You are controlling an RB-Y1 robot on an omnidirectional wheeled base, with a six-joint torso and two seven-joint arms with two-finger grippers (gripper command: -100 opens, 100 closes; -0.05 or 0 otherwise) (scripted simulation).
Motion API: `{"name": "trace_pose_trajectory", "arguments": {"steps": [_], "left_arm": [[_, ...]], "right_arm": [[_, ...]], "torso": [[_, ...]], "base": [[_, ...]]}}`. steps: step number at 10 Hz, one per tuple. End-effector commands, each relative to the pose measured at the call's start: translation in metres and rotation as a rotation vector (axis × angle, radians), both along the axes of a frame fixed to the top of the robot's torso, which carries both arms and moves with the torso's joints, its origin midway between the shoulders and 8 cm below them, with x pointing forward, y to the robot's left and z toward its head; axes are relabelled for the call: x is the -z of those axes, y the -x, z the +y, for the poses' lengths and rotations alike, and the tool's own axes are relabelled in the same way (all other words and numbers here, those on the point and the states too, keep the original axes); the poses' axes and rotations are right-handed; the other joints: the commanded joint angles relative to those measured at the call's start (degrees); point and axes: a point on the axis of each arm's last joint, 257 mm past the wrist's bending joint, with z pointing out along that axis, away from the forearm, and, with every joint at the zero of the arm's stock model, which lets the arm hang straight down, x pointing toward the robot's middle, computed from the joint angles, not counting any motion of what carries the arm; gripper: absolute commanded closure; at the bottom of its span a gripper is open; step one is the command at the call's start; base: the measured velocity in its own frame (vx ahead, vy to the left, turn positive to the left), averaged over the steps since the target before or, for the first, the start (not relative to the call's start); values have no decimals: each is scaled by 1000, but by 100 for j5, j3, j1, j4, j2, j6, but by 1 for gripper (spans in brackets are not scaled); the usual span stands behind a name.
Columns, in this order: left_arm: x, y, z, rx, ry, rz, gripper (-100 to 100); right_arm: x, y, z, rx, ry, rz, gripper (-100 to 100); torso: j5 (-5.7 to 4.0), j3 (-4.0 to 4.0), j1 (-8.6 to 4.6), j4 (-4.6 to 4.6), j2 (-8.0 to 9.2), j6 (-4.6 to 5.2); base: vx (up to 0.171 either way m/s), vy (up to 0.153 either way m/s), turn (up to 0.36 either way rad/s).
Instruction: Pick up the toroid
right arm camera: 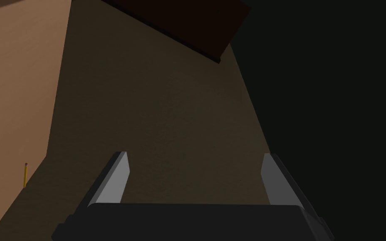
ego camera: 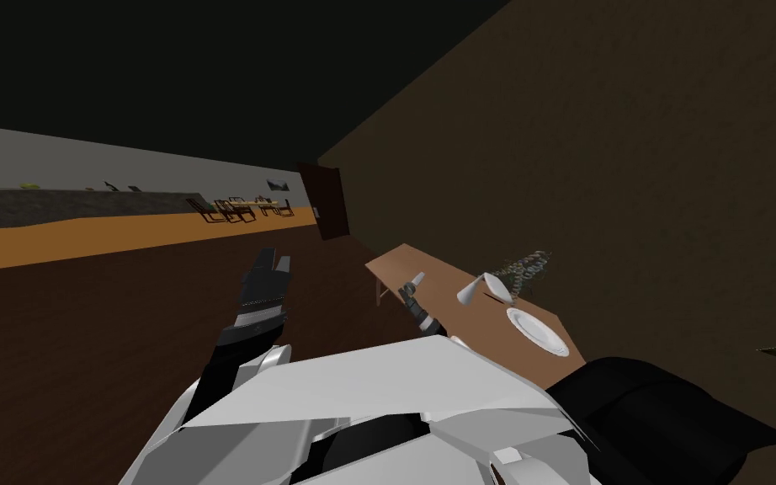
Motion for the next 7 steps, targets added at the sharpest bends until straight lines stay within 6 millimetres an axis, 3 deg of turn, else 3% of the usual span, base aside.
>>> {"name": "trace_pose_trajectory", "arguments": {"steps": [1,2,4,5,6,7], "left_arm": [[0,0,0,0,0,0,0],[0,0,0,0,0,0,0],[0,0,0,0,0,0,0],[0,0,0,0,0,0,0],[0,0,0,0,0,0,0],[0,0,0,0,0,0,0]], "right_arm": [[32,11,-1,-38,61,59,-100],[37,13,-5,-39,74,70,-100],[69,26,-11,-71,139,128,-100],[94,39,-16,-100,193,176,-100],[99,41,-21,-102,207,185,-100],[123,56,-31,-133,269,232,-100]], "torso": [[0,0,0,0,0,0],[1,-3,5,-1,-5,-3],[1,-9,8,-4,-15,-3],[2,-9,8,-4,-16,1],[2,-10,8,-4,-16,-1],[2,-10,9,-4,-17,-1]], "base": [[-27,-5,135],[-12,-1,58],[-2,4,99],[-3,6,106],[-4,4,87],[-5,9,132]]}}
